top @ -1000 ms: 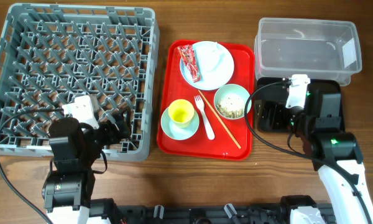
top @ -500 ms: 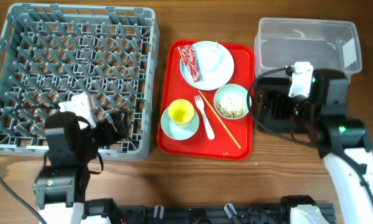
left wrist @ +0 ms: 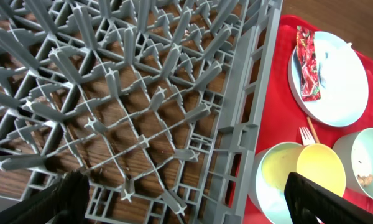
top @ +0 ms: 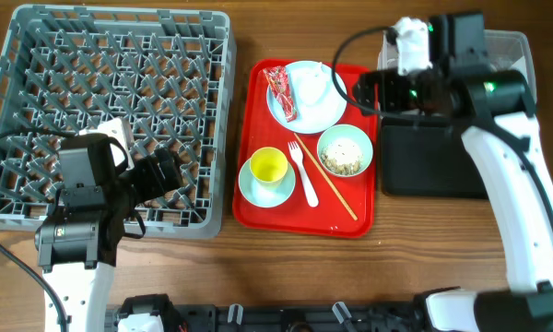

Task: Sort waste into correct bins and load items into the dishwasher rack
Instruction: 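Reach the right gripper to the white plate and grasp the tissue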

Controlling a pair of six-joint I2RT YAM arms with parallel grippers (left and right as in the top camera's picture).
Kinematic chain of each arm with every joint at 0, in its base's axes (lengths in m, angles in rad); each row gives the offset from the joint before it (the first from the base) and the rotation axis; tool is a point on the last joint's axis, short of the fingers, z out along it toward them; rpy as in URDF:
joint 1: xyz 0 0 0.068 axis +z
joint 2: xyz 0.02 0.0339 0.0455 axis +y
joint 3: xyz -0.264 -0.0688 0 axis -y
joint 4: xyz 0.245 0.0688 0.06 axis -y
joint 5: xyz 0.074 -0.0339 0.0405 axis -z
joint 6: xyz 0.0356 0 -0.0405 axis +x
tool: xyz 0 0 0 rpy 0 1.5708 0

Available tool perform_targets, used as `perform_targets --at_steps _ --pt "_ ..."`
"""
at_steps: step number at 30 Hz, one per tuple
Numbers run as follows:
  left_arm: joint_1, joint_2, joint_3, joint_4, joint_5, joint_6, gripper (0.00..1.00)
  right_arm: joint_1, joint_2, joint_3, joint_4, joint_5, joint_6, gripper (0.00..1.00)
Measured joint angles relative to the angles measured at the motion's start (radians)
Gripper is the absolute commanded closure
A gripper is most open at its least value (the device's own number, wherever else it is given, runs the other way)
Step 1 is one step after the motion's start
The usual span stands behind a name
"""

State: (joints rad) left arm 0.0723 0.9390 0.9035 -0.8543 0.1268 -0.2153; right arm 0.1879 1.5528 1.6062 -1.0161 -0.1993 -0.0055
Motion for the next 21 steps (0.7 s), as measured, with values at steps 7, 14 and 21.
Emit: perform_targets --at_steps 7,14,21 --pt "0.000 0.000 0.000 0.000 0.000 0.000 0.00 0.113 0.118 0.140 0.119 0.026 0.000 0.00" --pt "0.000 0.000 0.000 0.000 -0.003 0.000 0.00 0.213 0.238 0.145 0.220 0.119 0.063 0.01" --pt "0.000 0.000 0.000 0.001 -0.003 0.000 0.00 0.219 0.420 0.145 0.244 0.159 0.199 0.06"
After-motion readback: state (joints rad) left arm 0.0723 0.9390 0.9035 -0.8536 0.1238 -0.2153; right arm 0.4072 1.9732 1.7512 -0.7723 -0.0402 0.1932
